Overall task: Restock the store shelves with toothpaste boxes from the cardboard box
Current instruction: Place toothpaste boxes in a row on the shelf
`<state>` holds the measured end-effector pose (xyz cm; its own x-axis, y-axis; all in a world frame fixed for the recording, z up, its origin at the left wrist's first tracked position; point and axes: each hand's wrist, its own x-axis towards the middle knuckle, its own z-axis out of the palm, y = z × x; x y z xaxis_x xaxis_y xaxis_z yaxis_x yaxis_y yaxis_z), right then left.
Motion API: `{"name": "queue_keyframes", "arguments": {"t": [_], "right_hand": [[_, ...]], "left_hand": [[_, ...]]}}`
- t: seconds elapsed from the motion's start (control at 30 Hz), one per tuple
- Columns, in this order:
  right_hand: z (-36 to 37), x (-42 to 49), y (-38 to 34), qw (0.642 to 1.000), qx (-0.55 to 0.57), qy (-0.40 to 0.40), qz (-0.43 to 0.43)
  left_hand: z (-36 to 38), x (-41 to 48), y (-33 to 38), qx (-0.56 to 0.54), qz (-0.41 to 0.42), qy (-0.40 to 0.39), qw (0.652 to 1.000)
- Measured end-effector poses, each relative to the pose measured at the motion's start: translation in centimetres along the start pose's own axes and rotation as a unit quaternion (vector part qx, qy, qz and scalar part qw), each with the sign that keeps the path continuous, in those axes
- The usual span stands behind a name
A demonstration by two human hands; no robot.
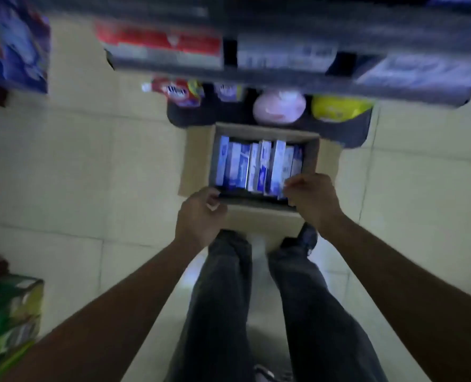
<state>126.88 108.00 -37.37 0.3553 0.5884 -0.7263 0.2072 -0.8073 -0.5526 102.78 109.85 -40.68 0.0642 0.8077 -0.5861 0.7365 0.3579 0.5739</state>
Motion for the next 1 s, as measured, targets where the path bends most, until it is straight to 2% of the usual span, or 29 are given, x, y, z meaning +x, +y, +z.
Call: {"name": "queue_keyframes", "arguments": {"t": [0.1, 0.23, 0.37, 0.57, 0.67, 0.8, 0.9, 1.0], "right_hand": [[2.7, 6.1, 6.8, 0.993, 0.039, -0.040, 0.103], [5.8, 13.4, 13.7, 0.991, 0.022, -0.039, 0.129], [8.1, 19.0, 17.8, 0.995, 0.027, -0.031, 0.092], [8.9, 21.1, 20.8, 0.997, 0.070, 0.000, 0.040], [9.1, 21.0, 21.9, 0.994, 0.100, -0.005, 0.054], [9.0, 20.9, 22.9, 0.992, 0.105, -0.006, 0.066], [8.5, 20.4, 22.4, 0.993, 0.102, -0.016, 0.063], [6.8, 20.0, 20.7, 0.994, 0.090, -0.014, 0.054]], "left_hand": [[8.2, 4.1, -3.3, 0.043, -0.060, -0.051, 0.996], [17.1, 10.6, -6.2, 0.106, -0.056, -0.072, 0.990], [23.8, 17.5, -8.4, 0.121, -0.041, -0.095, 0.987], [31.6, 24.2, -10.0, 0.105, -0.154, -0.081, 0.979], [32.8, 25.0, -10.8, 0.132, -0.141, -0.069, 0.979], [32.3, 25.2, -11.0, 0.224, -0.095, -0.056, 0.968], [30.5, 24.4, -10.6, 0.270, -0.096, -0.060, 0.956], [26.7, 22.6, -10.2, 0.265, -0.090, -0.091, 0.956]]}}
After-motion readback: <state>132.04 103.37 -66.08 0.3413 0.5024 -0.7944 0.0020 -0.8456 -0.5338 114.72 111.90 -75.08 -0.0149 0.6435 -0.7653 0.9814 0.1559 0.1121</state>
